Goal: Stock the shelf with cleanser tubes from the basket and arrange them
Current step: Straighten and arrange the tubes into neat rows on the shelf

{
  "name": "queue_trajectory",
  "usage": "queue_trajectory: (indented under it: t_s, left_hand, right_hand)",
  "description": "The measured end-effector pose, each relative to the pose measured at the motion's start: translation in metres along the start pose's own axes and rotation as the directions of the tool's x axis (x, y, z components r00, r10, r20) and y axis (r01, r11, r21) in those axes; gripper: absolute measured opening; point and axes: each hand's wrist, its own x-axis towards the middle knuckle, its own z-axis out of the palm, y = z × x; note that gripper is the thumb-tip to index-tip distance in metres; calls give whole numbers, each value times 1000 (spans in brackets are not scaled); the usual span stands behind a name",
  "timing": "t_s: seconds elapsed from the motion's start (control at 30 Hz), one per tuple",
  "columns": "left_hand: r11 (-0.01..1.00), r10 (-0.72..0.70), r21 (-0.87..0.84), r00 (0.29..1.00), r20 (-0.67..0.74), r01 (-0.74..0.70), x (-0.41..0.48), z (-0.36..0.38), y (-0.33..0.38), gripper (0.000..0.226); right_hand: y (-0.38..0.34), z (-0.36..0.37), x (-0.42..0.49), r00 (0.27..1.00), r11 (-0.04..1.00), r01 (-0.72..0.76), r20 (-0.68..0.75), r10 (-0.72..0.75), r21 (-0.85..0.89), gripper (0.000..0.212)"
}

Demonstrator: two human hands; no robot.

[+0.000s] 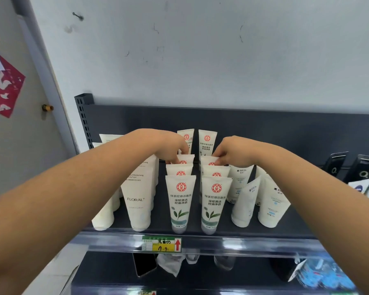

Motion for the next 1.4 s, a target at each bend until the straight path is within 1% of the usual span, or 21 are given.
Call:
queue_trajectory:
  t_s: [0.47, 0.77, 0.9, 1.03, 1.1, 1.17, 1.27, 1.33, 1.4]
  left_hand:
    - [1000, 18, 15, 1000, -14, -18, -12, 1, 5, 28]
    - [1000, 15, 12, 1000, -14, -15, -11, 2, 5, 29]
    - [999, 28, 22, 1000, 3, -28, -11, 0, 5, 27]
    - [999, 44, -6, 998, 48, -43, -9, -4, 0, 16]
    - [997, 45, -70, 996, 83, -39, -8, -8, -5, 25]
    - [993, 37, -118, 997, 72, -28, -6, -15, -10, 33]
    - [984, 2, -175, 999, -52, -11, 1, -26, -18, 33]
    - [989, -44, -146, 985, -167, 19, 10, -32, -22, 33]
    - [991, -85, -120, 967, -241, 57, 23, -36, -26, 37]
  right_hand:
    - [-2, 3, -7, 1000, 1000, -16, 3, 16, -10, 24]
    - [-3, 1, -8, 1000, 998, 1, 22, -3, 61, 29]
    - [-3, 1, -5, 999, 997, 8, 33, -11, 72, 30]
    - [-1, 1, -3, 999, 997, 12, 49, -16, 81, 30]
    - [3, 0, -1, 998, 992, 16, 62, -24, 128, 31]
    - [11, -6, 1, 999, 972, 16, 29, -24, 236, 31]
    - [22, -15, 8, 994, 911, 25, -108, 21, 413, 30]
    - [28, -17, 20, 968, 901, 10, -231, 101, 434, 24]
    - [33, -16, 35, 939, 924, -44, -302, 168, 379, 22]
